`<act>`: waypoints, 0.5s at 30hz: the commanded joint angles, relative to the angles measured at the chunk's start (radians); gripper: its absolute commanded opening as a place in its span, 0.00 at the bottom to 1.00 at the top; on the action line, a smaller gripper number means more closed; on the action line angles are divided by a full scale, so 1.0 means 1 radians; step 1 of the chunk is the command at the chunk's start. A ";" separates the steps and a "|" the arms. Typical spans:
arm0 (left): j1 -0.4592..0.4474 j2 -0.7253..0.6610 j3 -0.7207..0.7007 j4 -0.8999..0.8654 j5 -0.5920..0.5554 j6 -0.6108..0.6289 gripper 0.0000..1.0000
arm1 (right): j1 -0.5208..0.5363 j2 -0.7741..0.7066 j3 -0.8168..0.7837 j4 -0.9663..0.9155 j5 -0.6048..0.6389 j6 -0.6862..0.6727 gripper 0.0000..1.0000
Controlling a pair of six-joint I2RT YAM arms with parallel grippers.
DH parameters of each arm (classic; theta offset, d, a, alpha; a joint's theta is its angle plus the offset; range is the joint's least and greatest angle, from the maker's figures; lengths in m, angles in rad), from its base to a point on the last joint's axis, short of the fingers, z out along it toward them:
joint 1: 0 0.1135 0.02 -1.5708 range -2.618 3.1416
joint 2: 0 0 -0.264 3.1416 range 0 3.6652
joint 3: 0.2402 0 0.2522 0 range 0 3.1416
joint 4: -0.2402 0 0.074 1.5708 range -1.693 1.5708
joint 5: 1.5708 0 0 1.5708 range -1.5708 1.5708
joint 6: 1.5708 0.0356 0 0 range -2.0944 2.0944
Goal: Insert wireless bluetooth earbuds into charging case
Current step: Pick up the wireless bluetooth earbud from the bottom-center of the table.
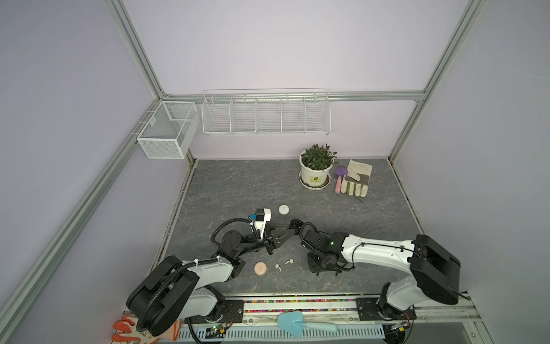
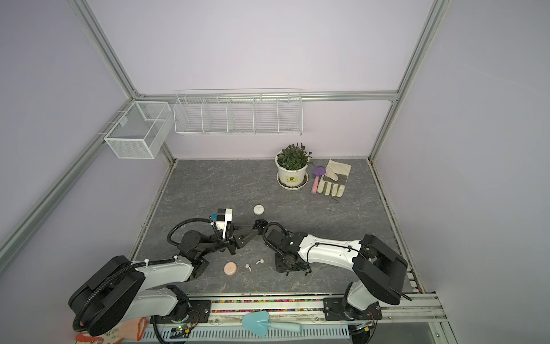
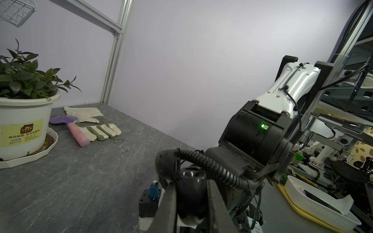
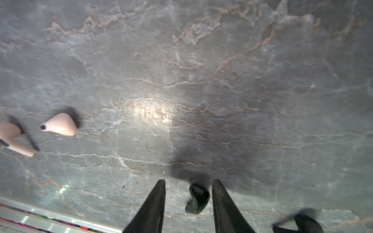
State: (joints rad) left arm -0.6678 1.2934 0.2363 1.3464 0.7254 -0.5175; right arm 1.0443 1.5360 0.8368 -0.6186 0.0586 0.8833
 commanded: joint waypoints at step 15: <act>0.002 -0.009 -0.001 0.065 0.000 0.014 0.00 | 0.025 0.029 -0.021 -0.074 0.004 0.049 0.38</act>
State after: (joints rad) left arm -0.6674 1.2942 0.2348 1.3323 0.7261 -0.5171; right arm 1.0500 1.5433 0.8368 -0.6277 0.0593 0.8951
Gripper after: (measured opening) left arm 0.197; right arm 0.388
